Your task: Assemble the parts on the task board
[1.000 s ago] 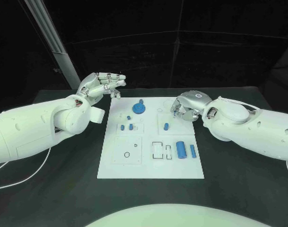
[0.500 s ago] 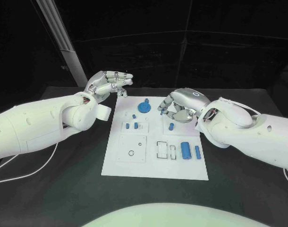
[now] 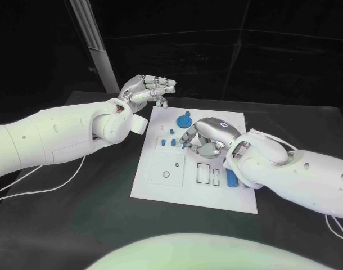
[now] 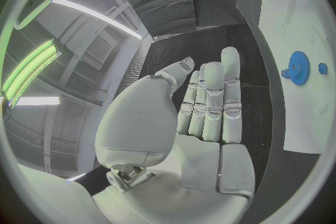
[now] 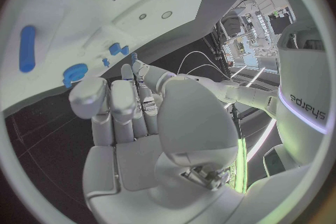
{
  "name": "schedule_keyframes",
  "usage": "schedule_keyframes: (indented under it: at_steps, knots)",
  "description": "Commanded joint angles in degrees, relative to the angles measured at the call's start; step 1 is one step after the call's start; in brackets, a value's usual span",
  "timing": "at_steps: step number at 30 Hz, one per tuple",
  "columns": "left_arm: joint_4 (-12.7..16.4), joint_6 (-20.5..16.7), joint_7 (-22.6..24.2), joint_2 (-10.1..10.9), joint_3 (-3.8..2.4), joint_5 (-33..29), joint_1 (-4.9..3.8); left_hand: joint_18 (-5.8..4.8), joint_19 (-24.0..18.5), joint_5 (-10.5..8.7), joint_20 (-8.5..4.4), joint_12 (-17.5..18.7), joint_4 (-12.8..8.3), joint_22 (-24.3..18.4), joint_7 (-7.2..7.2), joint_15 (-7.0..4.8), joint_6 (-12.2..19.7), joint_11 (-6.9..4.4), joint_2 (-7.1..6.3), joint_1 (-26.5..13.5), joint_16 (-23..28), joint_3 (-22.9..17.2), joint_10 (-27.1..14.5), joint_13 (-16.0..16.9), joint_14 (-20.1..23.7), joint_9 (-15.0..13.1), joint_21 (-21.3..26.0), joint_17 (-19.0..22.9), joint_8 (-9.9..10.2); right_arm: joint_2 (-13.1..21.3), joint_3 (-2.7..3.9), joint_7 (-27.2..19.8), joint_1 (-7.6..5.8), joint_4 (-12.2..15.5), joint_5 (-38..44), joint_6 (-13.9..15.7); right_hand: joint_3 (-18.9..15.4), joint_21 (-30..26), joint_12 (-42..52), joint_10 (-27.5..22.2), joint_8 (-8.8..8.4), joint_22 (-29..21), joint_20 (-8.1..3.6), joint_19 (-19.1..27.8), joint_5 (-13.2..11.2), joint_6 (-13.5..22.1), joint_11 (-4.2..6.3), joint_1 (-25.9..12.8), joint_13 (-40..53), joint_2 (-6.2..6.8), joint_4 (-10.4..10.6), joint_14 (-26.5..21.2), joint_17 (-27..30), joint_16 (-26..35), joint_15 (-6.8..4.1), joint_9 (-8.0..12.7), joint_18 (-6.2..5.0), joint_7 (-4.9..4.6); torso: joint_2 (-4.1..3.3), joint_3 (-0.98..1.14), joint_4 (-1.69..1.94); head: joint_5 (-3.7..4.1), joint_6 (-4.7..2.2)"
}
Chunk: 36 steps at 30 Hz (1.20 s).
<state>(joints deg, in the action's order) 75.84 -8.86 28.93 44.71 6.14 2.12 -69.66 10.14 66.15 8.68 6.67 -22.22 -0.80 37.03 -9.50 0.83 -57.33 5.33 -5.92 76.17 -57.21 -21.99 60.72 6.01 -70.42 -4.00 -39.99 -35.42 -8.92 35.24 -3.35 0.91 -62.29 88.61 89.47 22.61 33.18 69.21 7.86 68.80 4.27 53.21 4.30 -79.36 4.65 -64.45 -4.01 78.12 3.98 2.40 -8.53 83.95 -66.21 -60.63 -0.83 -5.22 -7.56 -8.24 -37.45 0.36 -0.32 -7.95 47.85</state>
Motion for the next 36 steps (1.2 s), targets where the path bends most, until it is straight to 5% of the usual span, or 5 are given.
schedule_keyframes:
  at_steps: [1,15,36]
  knots:
    - [0.09,0.82,0.17,-0.23,-0.02,-0.13,-0.11,0.37,0.23,-0.17,-0.17,-0.26,0.08,-0.05,-0.08,-0.15,0.23,0.02,0.44,0.08,-0.11,0.33,-0.41,0.06,0.08,0.05,0.23,0.05,-0.28,-0.90,-0.22,-1.12,0.77,-0.83,1.48,-1.70,0.39,0.30,-0.01,-0.10,-0.16,0.10,0.14,0.10,0.33,0.10,-0.30,0.14,0.06,0.23,0.07,3.34,0.08,-0.24,-0.21,-0.05,1.14,-0.32,-0.03,0.02,-0.11,-0.39,0.36]
    - [0.16,0.75,0.24,-0.50,-0.03,-0.12,-0.14,0.36,0.31,-0.16,-0.16,-0.31,0.06,-0.06,-0.10,-0.13,0.34,0.05,0.45,0.11,-0.02,0.41,-0.60,0.07,0.17,0.08,0.23,0.24,-0.27,-2.93,-0.58,-0.21,2.60,-2.45,4.29,-4.28,0.47,0.48,-0.17,-0.39,-0.30,0.29,0.21,0.18,0.35,0.32,-0.39,0.03,0.02,0.21,0.09,3.31,0.17,-0.41,-0.13,-0.01,1.16,-0.40,0.04,0.04,-0.12,-0.92,0.99]
    - [0.03,0.93,0.13,-0.76,-0.03,-0.12,-0.14,0.36,0.33,-0.16,-0.15,-0.33,0.05,-0.07,-0.11,-0.11,0.38,0.06,0.47,0.13,0.06,0.43,-0.69,0.07,0.25,0.08,0.24,0.39,-0.26,-4.30,-0.67,1.13,3.33,-3.44,6.34,-4.79,0.48,0.51,-0.18,-0.41,-0.31,0.31,0.22,0.20,0.34,0.34,-0.40,0.00,0.02,0.19,0.10,3.31,0.16,-0.48,-0.12,-0.01,1.16,-0.41,0.02,0.07,-0.12,-1.20,1.44]
